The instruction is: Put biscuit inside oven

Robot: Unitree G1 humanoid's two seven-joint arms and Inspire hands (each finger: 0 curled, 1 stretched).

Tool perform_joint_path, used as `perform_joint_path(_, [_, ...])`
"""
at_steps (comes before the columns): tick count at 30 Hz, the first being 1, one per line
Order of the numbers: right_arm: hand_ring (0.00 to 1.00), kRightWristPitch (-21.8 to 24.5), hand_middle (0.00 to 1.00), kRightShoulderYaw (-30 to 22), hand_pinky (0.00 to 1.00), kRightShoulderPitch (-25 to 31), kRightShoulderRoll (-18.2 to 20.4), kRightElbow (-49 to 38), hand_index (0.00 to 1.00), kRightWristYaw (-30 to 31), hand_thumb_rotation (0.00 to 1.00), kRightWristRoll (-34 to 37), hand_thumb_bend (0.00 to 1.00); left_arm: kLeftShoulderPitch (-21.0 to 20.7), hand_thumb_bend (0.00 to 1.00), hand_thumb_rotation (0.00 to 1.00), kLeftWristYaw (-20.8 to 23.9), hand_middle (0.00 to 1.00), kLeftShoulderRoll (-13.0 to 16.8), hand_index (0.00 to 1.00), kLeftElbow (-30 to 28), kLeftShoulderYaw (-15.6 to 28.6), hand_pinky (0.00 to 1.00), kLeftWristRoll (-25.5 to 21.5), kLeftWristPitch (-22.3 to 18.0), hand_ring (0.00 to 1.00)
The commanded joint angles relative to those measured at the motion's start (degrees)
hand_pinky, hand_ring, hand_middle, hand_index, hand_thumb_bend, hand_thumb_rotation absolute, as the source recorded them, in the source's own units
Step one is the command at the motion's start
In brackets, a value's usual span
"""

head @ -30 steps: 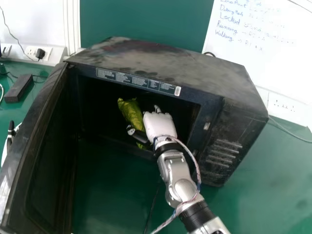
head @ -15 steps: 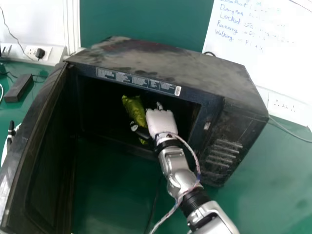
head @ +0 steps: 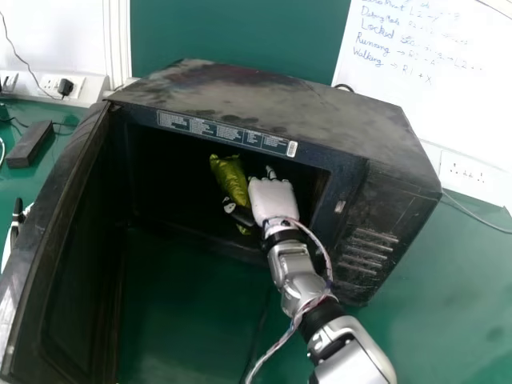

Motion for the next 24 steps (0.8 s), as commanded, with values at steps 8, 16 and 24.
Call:
perform_joint_path(8, [0.41, 1.29, 0.47, 0.97, 0.4, -2.67, 0.14, 1.36, 0.54, -0.38, 0.0, 1.7, 0.52, 3.32, 0.56, 0.42, 0.76, 0.79, -1.63, 0.8, 1.7, 0.42, 0.76, -0.64, 1.89, 0.76])
perform_joint_path(16, [0.56, 4.4, 0.62, 1.32, 0.5, -3.34, 1.03, 0.25, 0.7, 5.27, 0.46, 2.81, 0.86, 3.57, 0.56, 0.43, 0.69, 0.8, -1.54, 0.8, 1.43, 0.09, 0.77, -0.26, 1.74, 0.77])
perform_joint_path(24, [0.77, 7.17, 0.81, 0.54, 0.69, -1.77, 2.06, -4.5, 0.82, 8.01, 0.75, 4.77, 0.9, 3.51, 0.56, 0.43, 0.82, 0.8, -1.57, 0.81, 1.31, 0.16, 0.77, -0.42, 2.1, 0.78])
